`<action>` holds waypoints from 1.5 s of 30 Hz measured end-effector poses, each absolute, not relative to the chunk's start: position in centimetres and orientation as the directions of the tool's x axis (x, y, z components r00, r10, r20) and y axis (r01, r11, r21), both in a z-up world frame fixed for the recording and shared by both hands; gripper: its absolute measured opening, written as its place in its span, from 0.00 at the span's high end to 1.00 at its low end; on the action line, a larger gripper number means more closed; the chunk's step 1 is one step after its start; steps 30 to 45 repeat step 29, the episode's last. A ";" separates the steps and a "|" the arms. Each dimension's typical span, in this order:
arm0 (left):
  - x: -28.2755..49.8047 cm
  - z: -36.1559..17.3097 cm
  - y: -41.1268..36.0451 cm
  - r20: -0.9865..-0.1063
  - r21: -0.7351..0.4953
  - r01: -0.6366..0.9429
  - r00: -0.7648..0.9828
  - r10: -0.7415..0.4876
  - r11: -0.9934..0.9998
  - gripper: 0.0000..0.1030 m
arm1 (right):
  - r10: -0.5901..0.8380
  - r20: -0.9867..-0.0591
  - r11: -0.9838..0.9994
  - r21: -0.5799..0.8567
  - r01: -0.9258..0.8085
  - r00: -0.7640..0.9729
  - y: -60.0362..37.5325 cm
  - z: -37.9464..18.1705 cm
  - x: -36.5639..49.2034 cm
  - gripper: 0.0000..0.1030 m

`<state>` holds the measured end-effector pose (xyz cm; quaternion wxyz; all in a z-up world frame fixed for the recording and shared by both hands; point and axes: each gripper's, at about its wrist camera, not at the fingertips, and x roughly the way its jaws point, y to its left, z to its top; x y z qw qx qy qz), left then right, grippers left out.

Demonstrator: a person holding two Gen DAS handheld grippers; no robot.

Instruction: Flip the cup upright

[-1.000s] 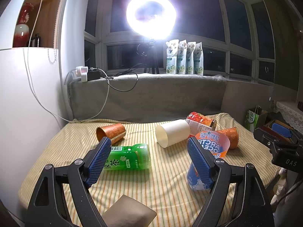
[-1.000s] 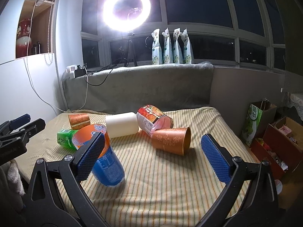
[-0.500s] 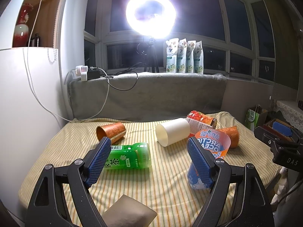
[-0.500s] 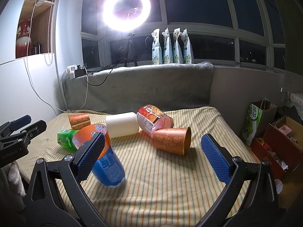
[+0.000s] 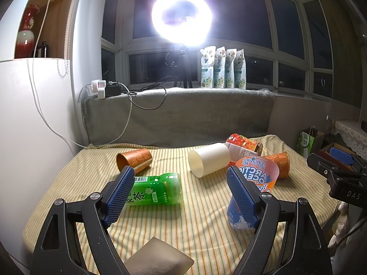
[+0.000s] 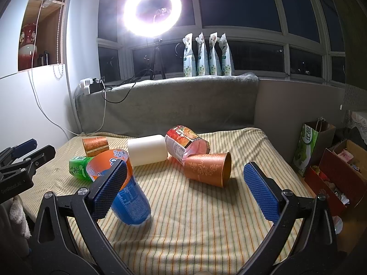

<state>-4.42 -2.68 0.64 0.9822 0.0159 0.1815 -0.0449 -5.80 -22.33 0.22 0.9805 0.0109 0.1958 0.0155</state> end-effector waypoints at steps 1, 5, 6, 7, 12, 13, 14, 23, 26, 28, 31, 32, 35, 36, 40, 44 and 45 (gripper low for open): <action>-4.4 0.6 -2.7 -0.358 0.015 0.094 0.930 -0.083 0.995 0.20 | 0.036 -0.384 0.999 0.027 -0.027 0.923 -22.3 0.2 -5.8 0.00; -4.5 0.6 -2.7 -0.359 0.015 0.094 0.930 -0.083 0.995 0.20 | 0.036 -0.384 0.999 0.027 -0.028 0.923 -22.4 0.2 -5.8 0.00; -4.4 0.6 -2.7 -0.358 0.015 0.094 0.930 -0.082 0.995 0.20 | 0.036 -0.384 0.999 0.027 -0.027 0.923 -22.4 0.2 -5.8 0.00; -4.4 0.7 -2.7 -0.359 0.016 0.094 0.930 -0.082 0.995 0.20 | 0.036 -0.385 0.999 0.027 -0.027 0.922 -22.4 0.2 -5.7 0.00; -4.4 0.6 -2.7 -0.358 0.017 0.093 0.930 -0.081 0.995 0.20 | 0.035 -0.387 0.999 0.028 -0.027 0.921 -22.3 0.0 -5.7 0.00; -4.4 0.6 -2.7 -0.358 0.018 0.093 0.930 -0.081 0.995 0.20 | 0.035 -0.387 0.999 0.029 -0.026 0.921 -22.3 0.0 -5.7 0.00; -4.4 0.6 -2.7 -0.358 0.018 0.093 0.930 -0.081 0.995 0.20 | 0.035 -0.387 0.999 0.028 -0.026 0.921 -22.3 0.0 -5.7 0.00; -4.4 0.7 -2.6 -0.355 0.023 0.092 0.932 -0.078 0.995 0.20 | 0.035 -0.389 0.999 0.029 -0.026 0.920 -22.3 -0.1 -5.7 0.00; -4.3 0.7 -2.3 -0.351 0.027 0.092 0.933 -0.077 0.995 0.20 | 0.034 -0.390 0.999 0.028 -0.026 0.920 -22.4 -0.1 -5.7 0.00; -4.3 0.7 -2.3 -0.351 0.027 0.094 0.933 -0.079 0.995 0.20 | 0.035 -0.390 0.999 0.029 -0.026 0.920 -22.4 -0.1 -5.6 0.00; -4.3 0.8 -2.4 -0.352 0.027 0.094 0.933 -0.079 0.995 0.20 | 0.035 -0.390 0.999 0.028 -0.026 0.920 -22.4 -0.1 -5.6 0.00; -4.3 0.8 -2.4 -0.352 0.027 0.094 0.933 -0.079 0.995 0.20 | 0.035 -0.390 0.999 0.028 -0.026 0.920 -22.4 -0.1 -5.6 0.00; -4.3 0.8 -2.4 -0.352 0.027 0.094 0.933 -0.079 0.995 0.20 | 0.035 -0.390 0.999 0.028 -0.026 0.920 -22.4 -0.1 -5.6 0.00; -4.3 0.8 -2.4 -0.352 0.027 0.094 0.933 -0.079 0.995 0.20 | 0.035 -0.390 0.999 0.028 -0.026 0.920 -22.4 -0.1 -5.6 0.00; -4.3 0.8 -2.4 -0.352 0.027 0.094 0.933 -0.079 0.995 0.20 | 0.035 -0.390 0.999 0.028 -0.026 0.920 -22.4 -0.1 -5.6 0.00; -4.3 0.8 -2.4 -0.352 0.027 0.094 0.933 -0.079 0.995 0.20 | 0.035 -0.390 0.999 0.028 -0.026 0.920 -22.4 -0.1 -5.6 0.00; -4.3 0.8 -2.4 -0.352 0.027 0.094 0.933 -0.079 0.995 0.20 | 0.035 -0.390 0.999 0.028 -0.026 0.920 -22.4 -0.1 -5.6 0.00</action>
